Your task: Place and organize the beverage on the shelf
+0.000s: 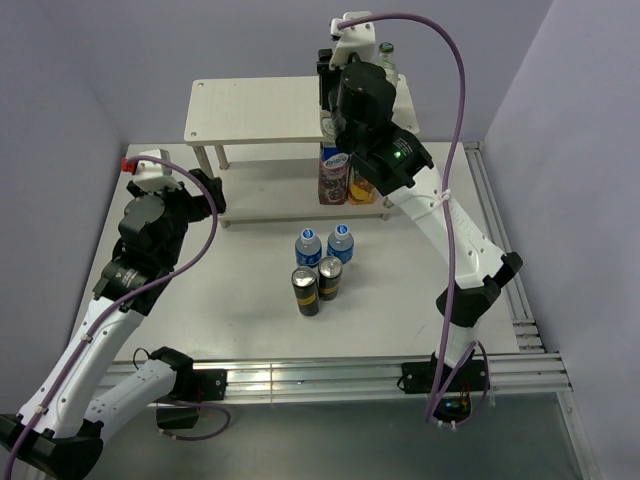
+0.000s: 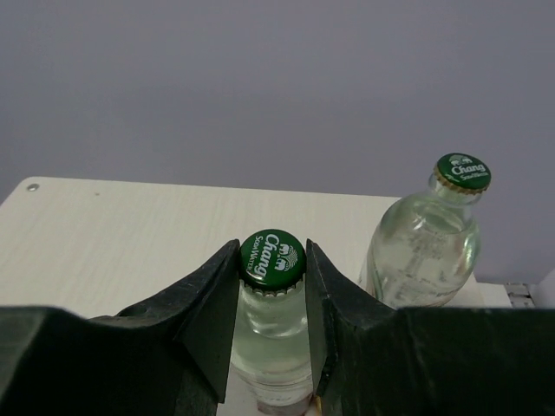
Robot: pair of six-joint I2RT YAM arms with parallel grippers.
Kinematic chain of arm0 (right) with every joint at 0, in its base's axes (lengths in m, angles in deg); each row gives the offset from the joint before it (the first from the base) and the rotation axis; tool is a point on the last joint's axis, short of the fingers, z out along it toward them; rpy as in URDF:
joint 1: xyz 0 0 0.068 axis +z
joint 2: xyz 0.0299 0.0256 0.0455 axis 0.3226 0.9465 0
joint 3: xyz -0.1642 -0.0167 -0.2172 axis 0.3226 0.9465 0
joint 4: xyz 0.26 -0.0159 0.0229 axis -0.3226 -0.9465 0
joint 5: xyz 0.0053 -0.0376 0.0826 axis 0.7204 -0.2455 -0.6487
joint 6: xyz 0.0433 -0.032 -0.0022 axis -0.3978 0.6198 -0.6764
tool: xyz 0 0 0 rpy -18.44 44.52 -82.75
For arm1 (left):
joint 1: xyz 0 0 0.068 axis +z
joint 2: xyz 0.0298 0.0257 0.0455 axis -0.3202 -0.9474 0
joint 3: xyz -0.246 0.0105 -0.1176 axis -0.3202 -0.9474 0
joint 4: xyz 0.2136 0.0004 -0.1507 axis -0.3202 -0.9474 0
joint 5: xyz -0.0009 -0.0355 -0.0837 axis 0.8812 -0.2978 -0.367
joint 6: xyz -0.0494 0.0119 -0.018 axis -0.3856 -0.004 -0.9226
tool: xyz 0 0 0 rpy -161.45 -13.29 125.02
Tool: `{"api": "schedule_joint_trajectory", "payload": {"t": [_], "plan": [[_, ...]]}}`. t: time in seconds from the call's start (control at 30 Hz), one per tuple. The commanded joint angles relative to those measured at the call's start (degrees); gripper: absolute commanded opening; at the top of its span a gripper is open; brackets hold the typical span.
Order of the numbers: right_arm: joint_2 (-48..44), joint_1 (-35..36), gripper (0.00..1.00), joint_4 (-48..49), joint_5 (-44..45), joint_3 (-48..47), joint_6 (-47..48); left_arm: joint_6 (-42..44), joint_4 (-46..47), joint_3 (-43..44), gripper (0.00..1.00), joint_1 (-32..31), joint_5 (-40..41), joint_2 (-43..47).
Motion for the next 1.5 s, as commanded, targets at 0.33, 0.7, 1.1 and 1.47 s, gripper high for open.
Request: {"api": "schedule_joint_trajectory", "payload": {"t": [0.33,0.7,1.1,1.47], "plan": [[2.5,-7.8,0.00,11.8,-4.4,-4.6,-1.5,0.8,1.5,0.0,0.99,0.2,-0.3,-0.4],[5.5,-11.4,0.00,12.6,-6.2,-5.7,-2.8,1.0,1.5,-0.1,0.99,0.2,0.1,-0.9],[5.8,-12.8,0.00,12.0,-9.3,-2.2,-4.3,1.2,1.4,0.0,0.99,0.4,0.5,-0.9],[5.6,-11.0,0.17,12.5,-10.3,1.4,-4.2,1.2,1.4,0.1,0.99,0.4,0.7,-0.7]]}}
